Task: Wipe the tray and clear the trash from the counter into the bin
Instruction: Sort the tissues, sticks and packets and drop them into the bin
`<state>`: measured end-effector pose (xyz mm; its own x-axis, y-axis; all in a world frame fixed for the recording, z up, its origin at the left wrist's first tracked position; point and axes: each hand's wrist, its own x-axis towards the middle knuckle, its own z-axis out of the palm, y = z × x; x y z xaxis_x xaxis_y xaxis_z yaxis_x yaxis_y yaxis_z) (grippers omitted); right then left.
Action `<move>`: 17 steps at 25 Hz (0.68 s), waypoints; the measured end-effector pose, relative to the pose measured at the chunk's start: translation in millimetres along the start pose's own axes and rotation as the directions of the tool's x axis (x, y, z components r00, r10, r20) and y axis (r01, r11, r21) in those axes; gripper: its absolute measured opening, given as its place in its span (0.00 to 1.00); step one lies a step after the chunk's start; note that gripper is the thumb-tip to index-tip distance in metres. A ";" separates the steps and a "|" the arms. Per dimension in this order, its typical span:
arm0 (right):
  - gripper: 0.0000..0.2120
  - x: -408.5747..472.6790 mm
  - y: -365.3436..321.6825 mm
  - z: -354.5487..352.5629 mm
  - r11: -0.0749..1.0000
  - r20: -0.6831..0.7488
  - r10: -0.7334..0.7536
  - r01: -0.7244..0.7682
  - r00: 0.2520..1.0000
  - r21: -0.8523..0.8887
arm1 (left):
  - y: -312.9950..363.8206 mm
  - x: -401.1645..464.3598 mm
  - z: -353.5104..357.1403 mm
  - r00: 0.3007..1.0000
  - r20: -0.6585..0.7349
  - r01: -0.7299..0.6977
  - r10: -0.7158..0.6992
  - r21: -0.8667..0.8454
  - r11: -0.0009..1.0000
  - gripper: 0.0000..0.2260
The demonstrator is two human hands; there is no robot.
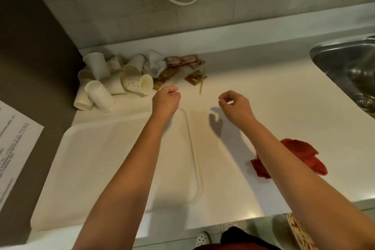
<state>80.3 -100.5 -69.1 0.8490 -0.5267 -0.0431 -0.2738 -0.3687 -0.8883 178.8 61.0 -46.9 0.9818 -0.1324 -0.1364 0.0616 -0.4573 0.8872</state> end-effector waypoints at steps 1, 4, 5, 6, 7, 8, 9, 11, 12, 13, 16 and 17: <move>0.07 9.5 -1.5 4.6 1.000 0.018 0.004 -0.004 1.000 -0.023 | -3.5 9.4 -1.6 1.000 -0.018 -0.010 0.011 0.074 0.997 0.15; 0.06 38.5 -4.9 15.0 0.994 0.080 0.029 -0.021 0.996 -0.105 | -13.8 38.1 1.7 0.999 -0.044 0.010 -0.001 0.220 0.976 0.17; 0.06 50.5 -5.3 19.4 0.992 0.098 0.049 -0.036 0.994 -0.122 | -16.2 48.6 4.3 0.998 -0.052 0.031 -0.018 0.249 0.968 0.17; 0.05 62.9 -5.0 24.2 0.989 0.110 0.072 -0.056 0.991 -0.138 | -19.1 59.7 7.6 0.998 -0.058 0.047 -0.032 0.269 0.962 0.18; 0.05 75.7 -3.7 29.9 0.985 0.117 0.094 -0.075 0.989 -0.156 | -22.0 70.1 10.8 0.997 -0.062 0.063 -0.047 0.286 0.956 0.18; 0.04 88.5 -1.8 35.8 0.979 0.119 0.114 -0.091 0.986 -0.183 | -24.5 79.6 14.2 0.996 -0.062 0.075 -0.059 0.313 0.947 0.19; 0.04 99.7 -0.3 41.1 0.969 0.119 0.135 -0.105 0.984 -0.225 | -25.8 86.4 17.6 0.996 -0.061 0.078 -0.060 0.362 0.929 0.19; 0.10 119.2 -0.2 49.9 0.926 0.104 0.158 -0.111 0.982 -0.360 | -27.5 98.0 25.8 0.997 -0.074 0.039 -0.004 0.486 0.873 0.19; 0.14 125.7 -0.1 53.2 0.901 0.095 0.153 -0.099 0.984 -0.423 | -28.2 101.7 29.9 0.996 -0.084 0.010 0.042 0.543 0.840 0.19; 0.19 131.9 -0.4 56.4 0.878 0.086 0.138 -0.081 0.987 -0.471 | -28.0 106.3 33.5 0.992 -0.090 -0.016 0.087 0.597 0.802 0.19; 0.23 144.6 -0.3 65.4 0.821 0.067 0.100 -0.044 0.993 -0.569 | -31.4 127.4 42.6 0.986 -0.113 -0.021 0.121 0.638 0.769 0.14; 0.21 147.3 1.3 68.1 0.817 0.058 0.081 -0.033 0.995 -0.576 | -30.2 132.8 43.6 0.987 -0.131 0.006 0.097 0.621 0.783 0.12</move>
<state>235.8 -126.4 -107.7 0.8487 -0.5096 -0.1417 -0.5122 -0.7251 -0.4603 299.4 18.8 -111.0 0.9982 -0.0594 0.0091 -0.0577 -0.9055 0.4204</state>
